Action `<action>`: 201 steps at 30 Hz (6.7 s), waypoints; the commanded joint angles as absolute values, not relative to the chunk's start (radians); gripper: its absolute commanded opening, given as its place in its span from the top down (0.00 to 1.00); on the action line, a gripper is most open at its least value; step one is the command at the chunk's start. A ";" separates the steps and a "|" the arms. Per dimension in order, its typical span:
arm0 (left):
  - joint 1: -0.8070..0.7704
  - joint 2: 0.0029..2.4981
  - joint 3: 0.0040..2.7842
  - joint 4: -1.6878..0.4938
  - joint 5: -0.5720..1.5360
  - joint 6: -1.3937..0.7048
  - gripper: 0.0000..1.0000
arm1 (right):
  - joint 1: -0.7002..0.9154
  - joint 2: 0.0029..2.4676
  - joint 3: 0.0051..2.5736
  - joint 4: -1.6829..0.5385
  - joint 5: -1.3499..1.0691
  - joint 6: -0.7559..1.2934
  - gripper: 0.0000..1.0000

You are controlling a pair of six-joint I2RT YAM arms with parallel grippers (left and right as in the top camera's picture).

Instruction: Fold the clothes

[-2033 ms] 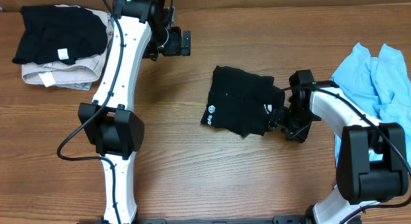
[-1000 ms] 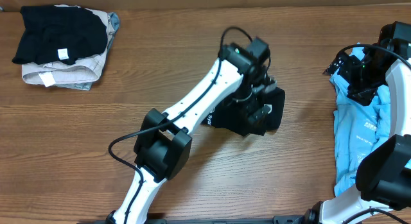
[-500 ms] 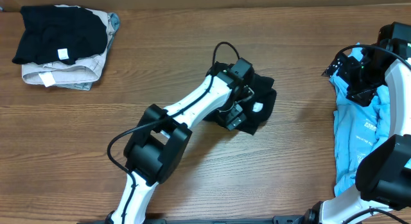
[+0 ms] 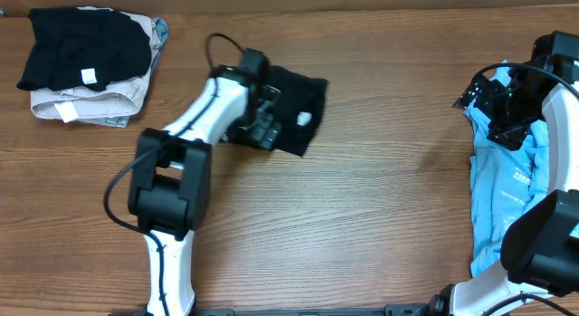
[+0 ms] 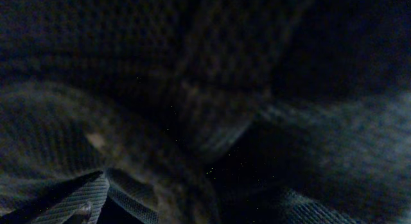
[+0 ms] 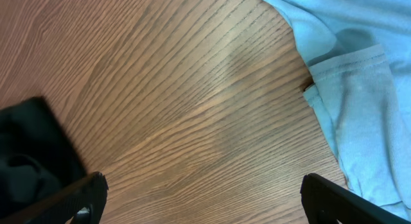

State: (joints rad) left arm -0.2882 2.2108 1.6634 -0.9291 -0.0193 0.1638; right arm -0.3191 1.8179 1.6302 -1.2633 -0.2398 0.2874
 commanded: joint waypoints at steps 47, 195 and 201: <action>-0.554 2.598 2.306 -1.248 -0.269 -0.225 0.02 | -0.315 1.797 1.643 -1.281 -0.248 0.234 0.00; 0.447 2.453 2.641 -0.688 -0.227 -0.310 0.96 | -0.315 1.797 1.643 -1.304 -0.218 0.227 0.00; 0.361 2.453 2.641 -0.737 -0.216 -0.280 0.96 | -0.315 1.797 1.643 -1.303 -0.218 0.227 0.00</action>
